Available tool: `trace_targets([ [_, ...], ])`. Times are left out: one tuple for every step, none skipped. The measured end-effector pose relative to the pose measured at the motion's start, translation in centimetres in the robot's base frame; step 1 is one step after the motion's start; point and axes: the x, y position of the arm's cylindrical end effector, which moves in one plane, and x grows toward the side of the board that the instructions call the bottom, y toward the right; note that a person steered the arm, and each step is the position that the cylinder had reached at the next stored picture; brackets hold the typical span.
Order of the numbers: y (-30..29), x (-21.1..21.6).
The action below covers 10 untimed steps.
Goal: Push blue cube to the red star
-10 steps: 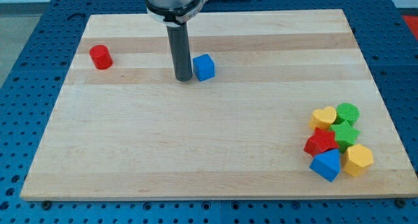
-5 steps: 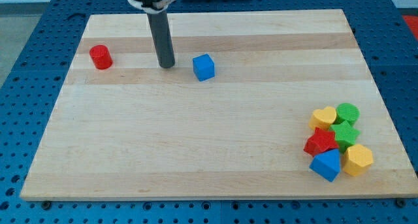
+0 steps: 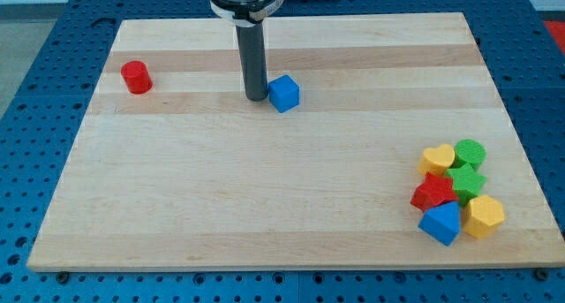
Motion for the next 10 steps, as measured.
trace_targets([
  [-0.2, 0.0],
  [-0.5, 0.0],
  [-0.9, -0.5],
  [-1.8, -1.1],
  [-3.0, -1.8],
  [-4.0, -2.9],
  [-4.8, -4.3],
  [-6.0, -5.5],
  [-7.6, -7.7],
  [-8.1, -8.4],
])
